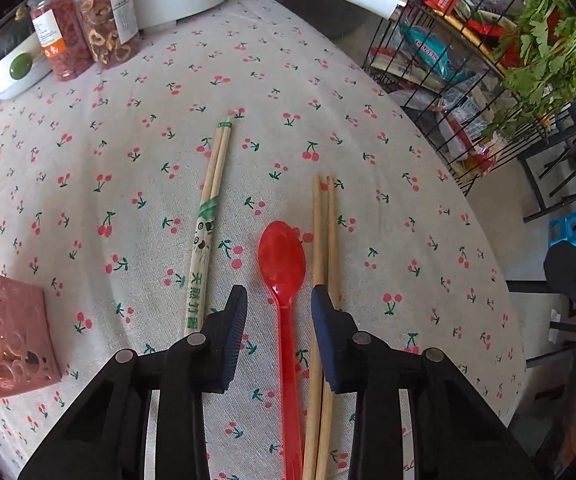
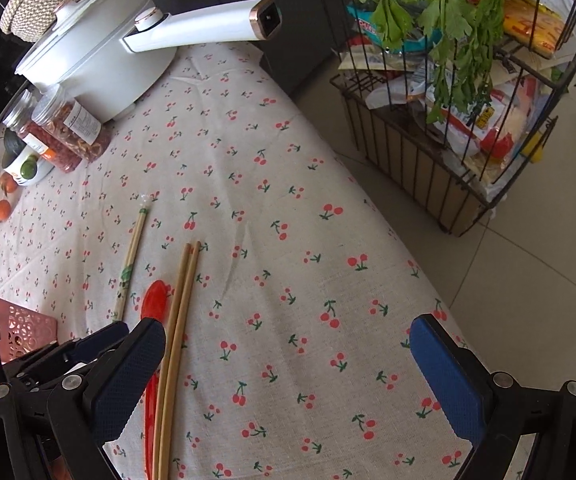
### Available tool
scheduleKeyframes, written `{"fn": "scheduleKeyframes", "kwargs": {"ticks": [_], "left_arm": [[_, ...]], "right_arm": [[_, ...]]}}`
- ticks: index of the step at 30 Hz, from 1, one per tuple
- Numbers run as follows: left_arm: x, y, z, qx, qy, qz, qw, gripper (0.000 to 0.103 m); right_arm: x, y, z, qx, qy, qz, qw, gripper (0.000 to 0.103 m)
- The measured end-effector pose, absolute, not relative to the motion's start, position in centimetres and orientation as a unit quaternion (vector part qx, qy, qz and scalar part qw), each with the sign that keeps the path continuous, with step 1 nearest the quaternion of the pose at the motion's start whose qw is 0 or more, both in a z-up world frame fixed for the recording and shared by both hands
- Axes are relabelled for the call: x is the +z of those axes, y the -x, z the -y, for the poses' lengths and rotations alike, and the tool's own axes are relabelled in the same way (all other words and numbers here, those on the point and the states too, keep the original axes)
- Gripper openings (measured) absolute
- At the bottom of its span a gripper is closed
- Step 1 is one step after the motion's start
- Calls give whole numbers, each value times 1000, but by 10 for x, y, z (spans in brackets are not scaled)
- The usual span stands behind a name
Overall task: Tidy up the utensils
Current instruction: 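Lower the left tool onto the red plastic spoon and close on it, then close the right tool on a wooden chopstick while the left tool lifts the red spoon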
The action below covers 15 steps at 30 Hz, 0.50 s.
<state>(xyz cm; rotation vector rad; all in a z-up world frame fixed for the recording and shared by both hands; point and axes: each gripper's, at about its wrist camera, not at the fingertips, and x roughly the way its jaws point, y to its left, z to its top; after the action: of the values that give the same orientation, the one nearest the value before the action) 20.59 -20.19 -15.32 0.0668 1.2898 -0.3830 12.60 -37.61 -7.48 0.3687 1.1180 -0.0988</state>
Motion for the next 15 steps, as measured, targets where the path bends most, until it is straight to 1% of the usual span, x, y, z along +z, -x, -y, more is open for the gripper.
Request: {"fn": "scheduleKeyframes", "kwargs": {"ticks": [4,5,6,7,11,15], "left_arm": [[-158,-217,209,-174,-50,-597,782,34],[-158,-218,210,-173,-52,-598,781,33],[-158,-219,210,-172,-55,-598,781,28],[-158,-219,211,-170,-58,-598,781,26],[-154,-216,206,-174,-53,-587,789,26],[-135,-200,193,-188,-45,-561,805,26]], "right_arm": [[-77,-134,373,-42,-171,-530,829,101],[-78,-135,373,-43,-172,-531,828,101],[-80,-137,373,-44,-172,-533,827,101],[-80,-138,373,-44,-172,-534,827,101],[-84,-139,370,-49,-167,-539,824,101],[-87,-138,365,-50,-155,-544,823,101]]}}
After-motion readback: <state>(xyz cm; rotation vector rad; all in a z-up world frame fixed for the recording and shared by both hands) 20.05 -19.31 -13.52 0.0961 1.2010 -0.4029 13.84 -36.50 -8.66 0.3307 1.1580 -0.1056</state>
